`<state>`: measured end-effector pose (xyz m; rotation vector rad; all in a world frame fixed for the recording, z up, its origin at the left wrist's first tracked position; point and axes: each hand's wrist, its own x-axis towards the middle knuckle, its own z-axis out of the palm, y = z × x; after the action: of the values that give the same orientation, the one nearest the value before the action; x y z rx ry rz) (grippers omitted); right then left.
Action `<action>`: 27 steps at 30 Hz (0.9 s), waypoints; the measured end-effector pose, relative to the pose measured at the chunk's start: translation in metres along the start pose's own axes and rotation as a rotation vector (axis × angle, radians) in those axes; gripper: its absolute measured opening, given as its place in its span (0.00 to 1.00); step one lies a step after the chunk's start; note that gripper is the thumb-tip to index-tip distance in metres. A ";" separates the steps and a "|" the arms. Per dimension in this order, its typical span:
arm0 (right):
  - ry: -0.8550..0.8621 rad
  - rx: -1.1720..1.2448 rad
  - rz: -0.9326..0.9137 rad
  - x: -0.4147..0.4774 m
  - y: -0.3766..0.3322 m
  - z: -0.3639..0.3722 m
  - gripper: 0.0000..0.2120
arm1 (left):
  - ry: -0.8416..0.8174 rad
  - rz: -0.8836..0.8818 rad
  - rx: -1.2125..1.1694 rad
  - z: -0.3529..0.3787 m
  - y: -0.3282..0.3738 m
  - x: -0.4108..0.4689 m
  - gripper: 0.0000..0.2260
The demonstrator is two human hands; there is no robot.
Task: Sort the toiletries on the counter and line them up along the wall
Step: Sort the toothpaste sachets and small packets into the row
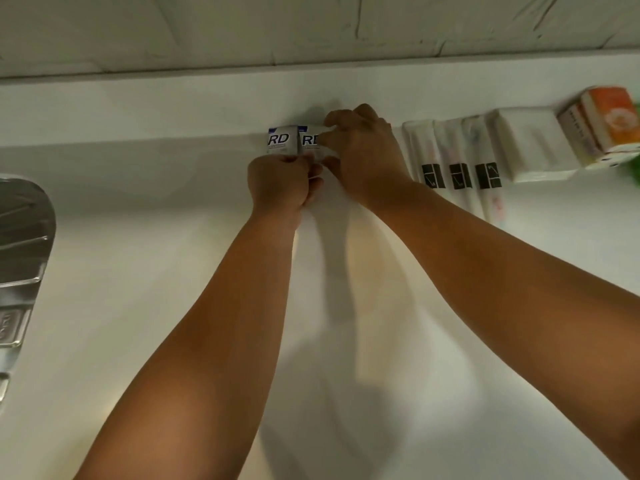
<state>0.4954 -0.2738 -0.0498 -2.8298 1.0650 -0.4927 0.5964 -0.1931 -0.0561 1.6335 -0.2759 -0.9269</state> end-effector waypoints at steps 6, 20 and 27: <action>-0.069 -0.124 -0.049 0.009 -0.004 0.015 0.12 | 0.032 0.001 0.022 -0.001 -0.003 0.013 0.08; -0.040 -0.042 -0.017 0.019 -0.011 0.029 0.11 | 0.356 0.607 0.663 -0.039 -0.025 0.021 0.14; -0.056 -0.062 0.003 0.016 -0.014 0.027 0.10 | 0.347 0.637 0.768 -0.039 -0.027 0.024 0.12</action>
<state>0.5245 -0.2751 -0.0679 -2.8762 1.0933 -0.3837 0.6314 -0.1723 -0.0907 2.1564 -0.9261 -0.0175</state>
